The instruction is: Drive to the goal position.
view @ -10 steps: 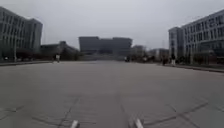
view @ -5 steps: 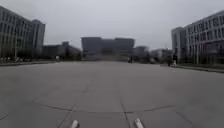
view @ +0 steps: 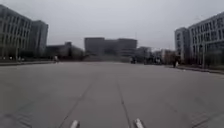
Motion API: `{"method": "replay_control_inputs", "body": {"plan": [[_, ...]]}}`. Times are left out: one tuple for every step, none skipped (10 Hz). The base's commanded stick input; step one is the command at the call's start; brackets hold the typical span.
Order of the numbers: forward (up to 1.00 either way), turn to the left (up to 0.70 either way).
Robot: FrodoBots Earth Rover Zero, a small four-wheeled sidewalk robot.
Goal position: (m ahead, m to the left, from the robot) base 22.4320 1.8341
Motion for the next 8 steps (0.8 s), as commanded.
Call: {"method": "replay_control_inputs", "body": {"plan": [[1.0,0.02],[1.0,0.02],[1.0,0.02],[1.0,0.02],[1.0,0.02],[1.0,0.02],[1.0,0.02],[1.0,0.02]]}}
